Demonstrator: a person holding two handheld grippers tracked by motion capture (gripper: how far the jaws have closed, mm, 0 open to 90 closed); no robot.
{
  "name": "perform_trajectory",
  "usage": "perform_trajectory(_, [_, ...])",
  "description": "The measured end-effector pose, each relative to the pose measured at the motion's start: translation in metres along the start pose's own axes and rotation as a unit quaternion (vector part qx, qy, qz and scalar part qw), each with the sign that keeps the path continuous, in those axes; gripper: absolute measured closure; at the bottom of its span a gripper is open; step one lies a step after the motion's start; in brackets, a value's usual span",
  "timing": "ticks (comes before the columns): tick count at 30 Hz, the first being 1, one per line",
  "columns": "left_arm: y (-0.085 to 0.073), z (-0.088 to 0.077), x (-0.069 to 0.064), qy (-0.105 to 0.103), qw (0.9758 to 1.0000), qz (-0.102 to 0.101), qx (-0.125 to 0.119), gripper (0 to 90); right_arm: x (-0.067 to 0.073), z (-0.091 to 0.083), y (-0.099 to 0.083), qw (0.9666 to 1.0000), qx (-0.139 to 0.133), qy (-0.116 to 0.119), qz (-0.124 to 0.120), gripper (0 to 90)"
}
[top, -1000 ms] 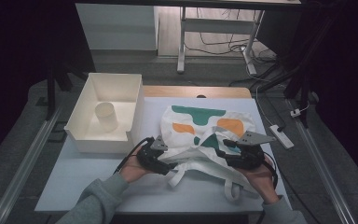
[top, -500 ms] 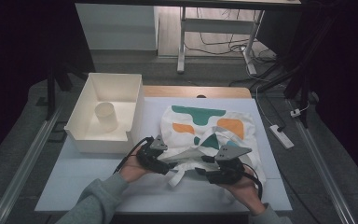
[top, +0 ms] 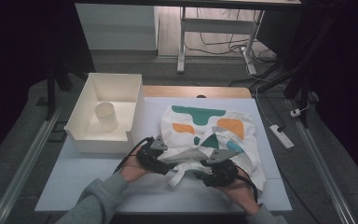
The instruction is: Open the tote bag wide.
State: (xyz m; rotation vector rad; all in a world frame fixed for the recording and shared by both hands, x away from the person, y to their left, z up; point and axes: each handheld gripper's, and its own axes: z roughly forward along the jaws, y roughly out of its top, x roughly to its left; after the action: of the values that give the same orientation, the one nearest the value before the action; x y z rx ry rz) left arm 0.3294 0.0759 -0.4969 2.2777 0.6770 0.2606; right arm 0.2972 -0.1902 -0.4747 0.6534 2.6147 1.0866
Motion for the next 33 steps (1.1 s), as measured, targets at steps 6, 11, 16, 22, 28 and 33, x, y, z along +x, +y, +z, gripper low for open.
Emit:
perform_trajectory(6, [0.0,0.0,0.0,-0.001,1.0,0.0,0.003,22.4,-0.008,0.003,-0.006,0.9998,0.012,-0.013,0.007,47.7])
perform_trajectory(11, [0.0,0.001,-0.001,0.0,1.0,0.004,0.004,22.4,-0.003,0.008,-0.006,0.999,0.028,-0.033,-0.012,46.2])
perform_trajectory(16, [0.0,0.001,-0.001,0.0,1.0,0.005,0.005,22.3,0.0,0.013,-0.007,0.9967,0.045,-0.057,-0.036,46.1])
perform_trajectory(22, [0.0,0.001,-0.001,0.0,1.0,0.008,0.006,22.4,-0.003,0.016,-0.01,0.995,0.056,-0.072,-0.041,49.1])
perform_trajectory(28, [0.0,0.001,-0.001,0.001,1.0,0.007,0.005,22.4,0.001,0.021,-0.011,0.989,0.074,-0.106,-0.071,52.4])
perform_trajectory(33, [0.0,0.0,-0.001,0.002,1.0,0.006,0.004,22.3,-0.001,0.023,-0.013,0.9871,0.079,-0.117,-0.076,63.1])
